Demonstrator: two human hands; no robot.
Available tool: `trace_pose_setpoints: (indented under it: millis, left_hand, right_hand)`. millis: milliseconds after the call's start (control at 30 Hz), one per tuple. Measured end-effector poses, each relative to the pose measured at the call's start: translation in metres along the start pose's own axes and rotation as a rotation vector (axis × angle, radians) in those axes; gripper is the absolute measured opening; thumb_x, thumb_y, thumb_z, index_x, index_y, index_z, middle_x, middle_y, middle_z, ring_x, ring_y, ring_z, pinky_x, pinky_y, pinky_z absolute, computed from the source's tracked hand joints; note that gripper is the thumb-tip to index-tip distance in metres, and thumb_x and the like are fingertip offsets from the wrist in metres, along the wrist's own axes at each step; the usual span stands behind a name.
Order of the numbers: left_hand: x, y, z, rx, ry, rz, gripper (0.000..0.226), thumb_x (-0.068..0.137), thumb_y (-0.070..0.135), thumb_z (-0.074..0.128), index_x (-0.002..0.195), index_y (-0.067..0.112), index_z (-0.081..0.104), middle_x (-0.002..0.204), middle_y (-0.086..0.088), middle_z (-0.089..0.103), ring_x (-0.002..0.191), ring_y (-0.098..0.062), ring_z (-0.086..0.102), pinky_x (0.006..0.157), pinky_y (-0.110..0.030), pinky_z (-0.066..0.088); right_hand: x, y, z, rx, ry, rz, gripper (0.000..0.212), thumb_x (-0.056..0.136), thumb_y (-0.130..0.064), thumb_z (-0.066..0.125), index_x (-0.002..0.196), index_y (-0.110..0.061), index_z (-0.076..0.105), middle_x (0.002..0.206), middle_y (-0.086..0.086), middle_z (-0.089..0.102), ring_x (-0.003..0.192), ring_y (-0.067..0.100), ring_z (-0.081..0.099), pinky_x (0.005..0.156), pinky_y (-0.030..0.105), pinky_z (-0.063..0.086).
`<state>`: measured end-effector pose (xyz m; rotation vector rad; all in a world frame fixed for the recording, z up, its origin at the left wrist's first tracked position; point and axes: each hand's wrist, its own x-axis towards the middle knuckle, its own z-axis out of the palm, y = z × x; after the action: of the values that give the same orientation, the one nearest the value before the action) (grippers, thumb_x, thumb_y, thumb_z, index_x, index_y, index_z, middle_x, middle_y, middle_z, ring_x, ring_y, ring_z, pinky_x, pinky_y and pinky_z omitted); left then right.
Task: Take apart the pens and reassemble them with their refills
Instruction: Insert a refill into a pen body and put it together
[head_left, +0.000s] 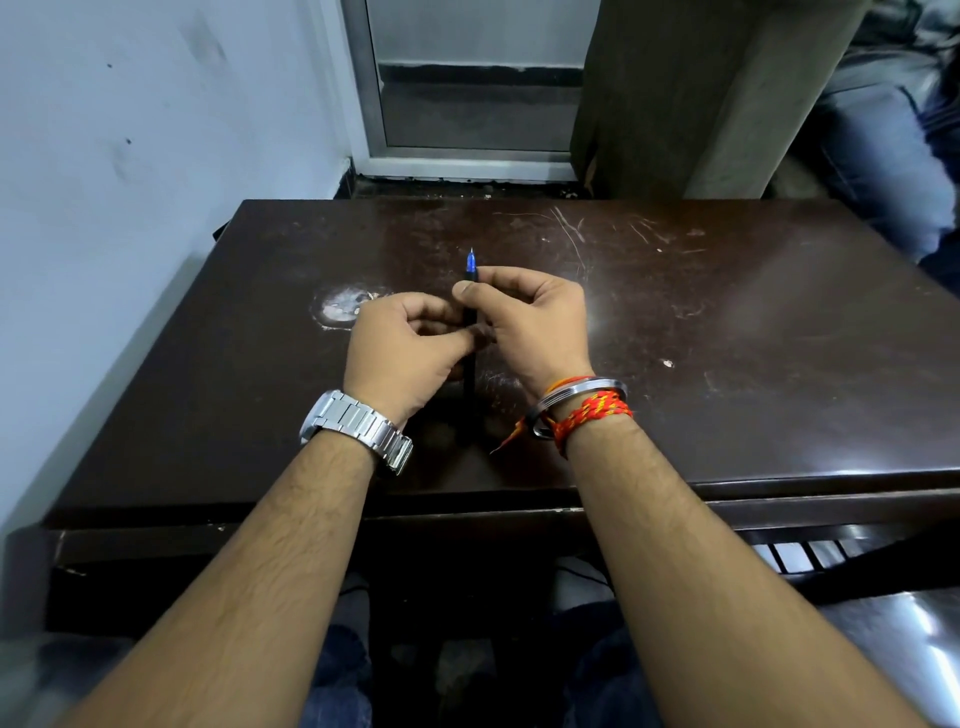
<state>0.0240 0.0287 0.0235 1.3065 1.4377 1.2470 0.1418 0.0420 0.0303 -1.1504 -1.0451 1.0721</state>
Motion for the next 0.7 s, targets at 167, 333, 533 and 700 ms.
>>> trace_pose_setpoints:
  millis: [167,333,533,700]
  left_hand:
    - [0.0025,-0.0007,-0.0009,0.004,0.05,0.044,0.023,0.056,0.035,0.08,0.071,0.022,0.068,0.07,0.001,0.072,0.067,-0.017,0.068,0.069,-0.047,0.061]
    - [0.0035,-0.0025,0.0011,0.057,-0.011,0.04,0.014,0.061,0.027,0.074,0.074,0.025,0.077,0.07,-0.005,0.076,0.073,-0.027,0.074,0.073,-0.054,0.06]
    - [0.0036,-0.0019,-0.0014,0.059,0.016,0.036,0.011,0.057,0.023,0.081,0.066,0.025,0.075,0.068,-0.008,0.074,0.068,-0.03,0.074,0.067,-0.054,0.06]
    - [0.0054,-0.0045,-0.0008,0.077,0.033,0.034,0.012,0.056,0.022,0.082,0.067,0.024,0.074,0.067,-0.007,0.074,0.068,-0.028,0.073,0.068,-0.053,0.061]
  right_hand:
    - [-0.0009,0.0001,0.0005,-0.017,-0.007,-0.014,0.01,0.074,-0.006,0.082,0.081,-0.011,0.076,0.071,0.001,0.073,0.065,0.009,0.067,0.066,0.029,0.059]
    - [-0.0008,-0.0001,-0.0002,-0.027,-0.001,-0.004,0.01,0.076,-0.006,0.08,0.084,-0.009,0.077,0.071,0.0,0.073,0.061,0.005,0.065,0.058,0.021,0.054]
    - [-0.0006,0.001,0.0011,-0.039,-0.011,-0.001,0.008,0.077,-0.006,0.079,0.085,-0.009,0.077,0.072,0.001,0.074,0.062,0.006,0.066,0.061,0.024,0.054]
    - [0.0008,0.0038,0.0011,-0.042,0.016,0.017,0.01,0.075,-0.009,0.082,0.083,-0.012,0.077,0.067,-0.004,0.072,0.059,0.004,0.065,0.059,0.022,0.052]
